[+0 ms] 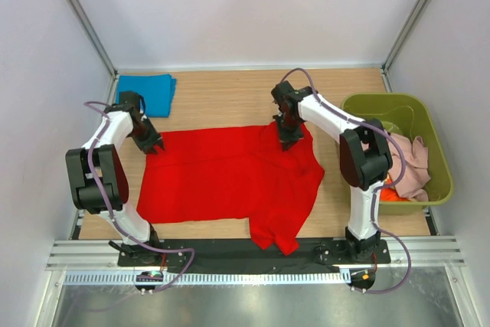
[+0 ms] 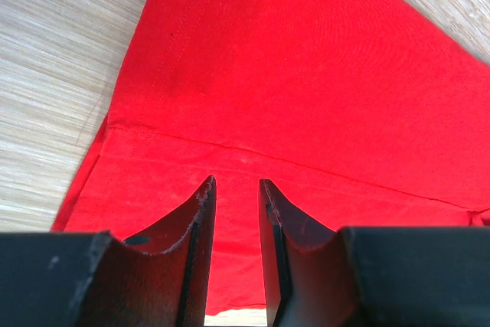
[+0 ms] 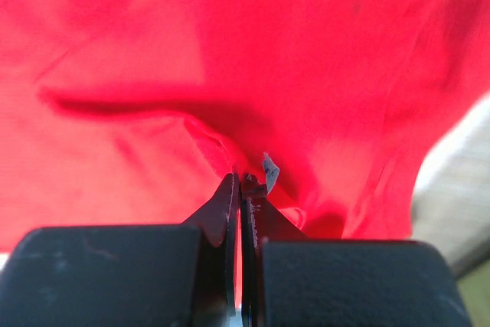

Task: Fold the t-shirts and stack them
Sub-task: Fold the tshirt

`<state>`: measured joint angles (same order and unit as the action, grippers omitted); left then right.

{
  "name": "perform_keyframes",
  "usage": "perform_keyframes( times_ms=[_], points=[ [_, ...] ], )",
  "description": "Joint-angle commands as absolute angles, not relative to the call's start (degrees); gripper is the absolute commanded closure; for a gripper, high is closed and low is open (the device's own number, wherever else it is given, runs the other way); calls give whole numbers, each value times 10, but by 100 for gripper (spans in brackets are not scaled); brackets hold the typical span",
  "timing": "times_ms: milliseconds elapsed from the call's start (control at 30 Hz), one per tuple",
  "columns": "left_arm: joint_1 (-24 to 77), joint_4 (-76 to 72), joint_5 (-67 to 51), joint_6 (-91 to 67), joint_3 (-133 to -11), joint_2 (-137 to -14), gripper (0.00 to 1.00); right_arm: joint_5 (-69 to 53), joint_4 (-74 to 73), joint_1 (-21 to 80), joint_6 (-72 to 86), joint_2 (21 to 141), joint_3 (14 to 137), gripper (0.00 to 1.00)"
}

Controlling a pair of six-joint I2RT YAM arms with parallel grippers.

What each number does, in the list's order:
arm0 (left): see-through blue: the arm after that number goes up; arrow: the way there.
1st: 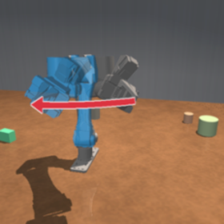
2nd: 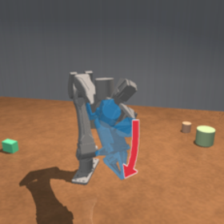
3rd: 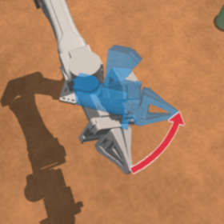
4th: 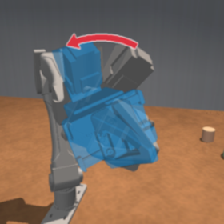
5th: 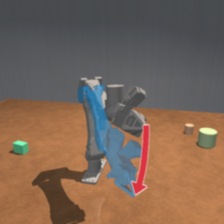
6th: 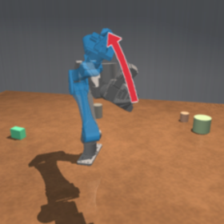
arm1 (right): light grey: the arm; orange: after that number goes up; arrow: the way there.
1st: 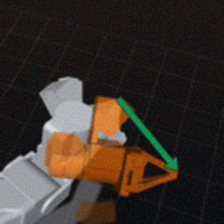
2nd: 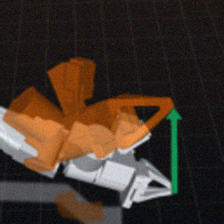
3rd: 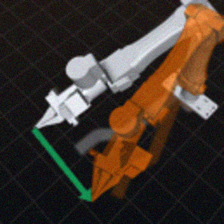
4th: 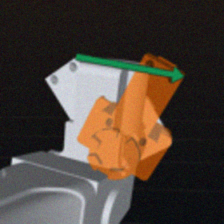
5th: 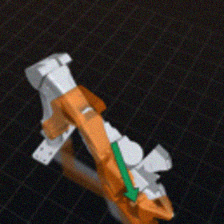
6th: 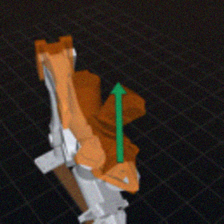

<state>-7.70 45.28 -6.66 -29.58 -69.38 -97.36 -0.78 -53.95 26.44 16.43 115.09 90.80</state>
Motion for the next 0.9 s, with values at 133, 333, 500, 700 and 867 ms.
perform_keyframes(
  times_ms=[133, 333, 500, 700, 867],
  points=[
    [-76, 454, -68, -296, -711, -972, 70, 18, -628, 308, 243, 1046, 902, 99],
    [-76, 452, -70, -298, -712, -976, 70, 39, -678, 350, 286, 1002, 885, 99],
    [-76, 452, -68, -299, -713, -978, 70, 22, -700, 394, 320, 984, 874, 99],
    [-76, 452, -66, -299, -719, -986, 69, 7, -693, 447, 363, 988, 867, 99],
    [-76, 458, -68, -297, -733, -1001, 69, 8, -658, 445, 342, 1000, 848, 80]
  ],
)
